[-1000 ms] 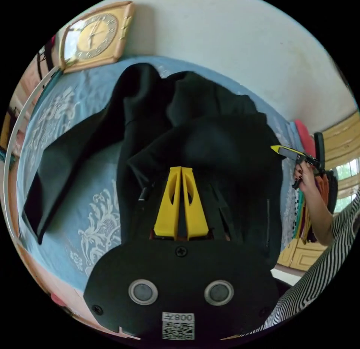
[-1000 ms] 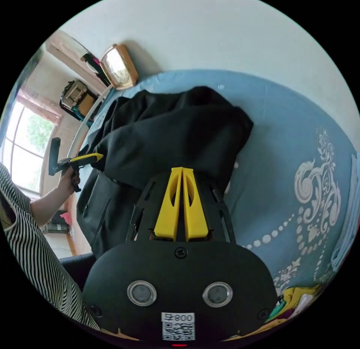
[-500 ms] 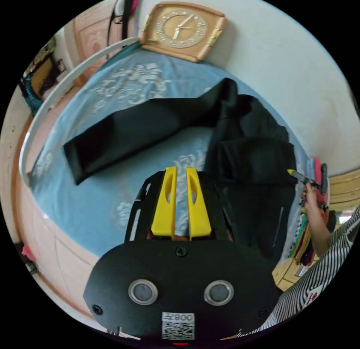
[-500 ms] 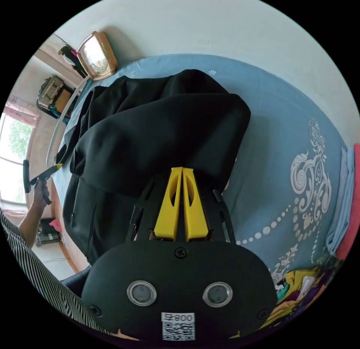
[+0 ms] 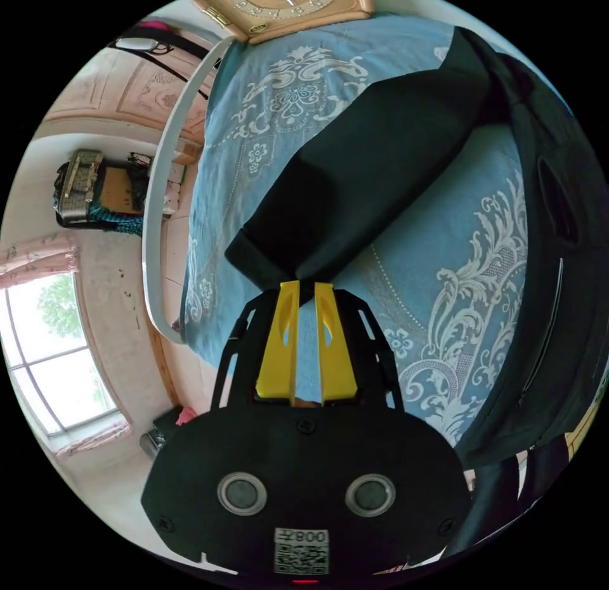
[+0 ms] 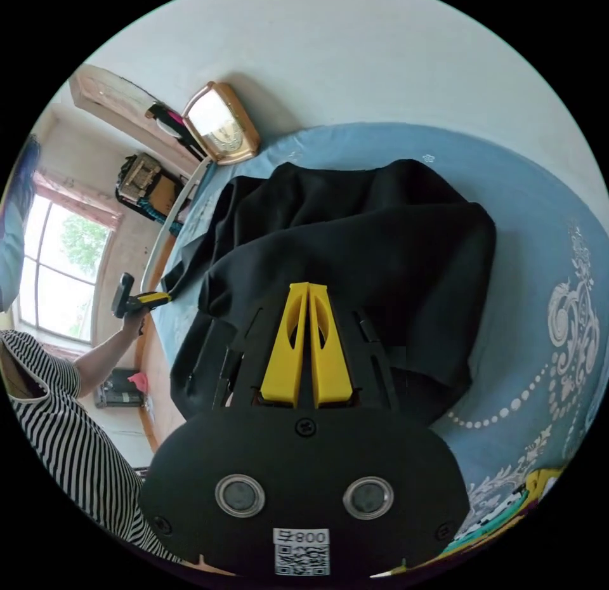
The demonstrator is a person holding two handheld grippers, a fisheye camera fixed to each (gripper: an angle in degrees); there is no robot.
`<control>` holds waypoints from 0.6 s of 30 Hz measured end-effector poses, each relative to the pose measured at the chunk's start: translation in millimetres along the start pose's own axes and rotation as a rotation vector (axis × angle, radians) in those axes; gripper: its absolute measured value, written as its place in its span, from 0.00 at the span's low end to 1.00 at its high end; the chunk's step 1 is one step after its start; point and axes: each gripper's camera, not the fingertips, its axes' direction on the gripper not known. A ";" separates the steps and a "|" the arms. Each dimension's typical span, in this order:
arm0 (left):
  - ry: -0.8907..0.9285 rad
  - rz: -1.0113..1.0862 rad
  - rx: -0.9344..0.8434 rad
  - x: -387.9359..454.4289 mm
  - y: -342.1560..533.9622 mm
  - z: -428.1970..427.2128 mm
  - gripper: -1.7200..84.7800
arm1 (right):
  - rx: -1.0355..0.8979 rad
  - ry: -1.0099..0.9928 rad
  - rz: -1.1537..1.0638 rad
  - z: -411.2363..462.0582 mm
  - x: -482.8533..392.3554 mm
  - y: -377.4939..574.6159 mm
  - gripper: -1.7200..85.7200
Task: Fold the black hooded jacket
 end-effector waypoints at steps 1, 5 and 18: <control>-0.002 -0.001 0.006 -0.8 2.5 -1.5 0.08 | -0.010 -0.018 -0.012 2.9 -4.9 -0.7 0.02; 0.016 0.038 0.053 -6.8 19.6 -12.4 0.09 | -0.052 -0.105 -0.044 19.4 -27.9 -0.6 0.02; 0.163 0.044 0.043 -39.0 43.2 -10.6 0.04 | -0.186 -0.374 -0.093 60.9 -69.8 -6.9 0.03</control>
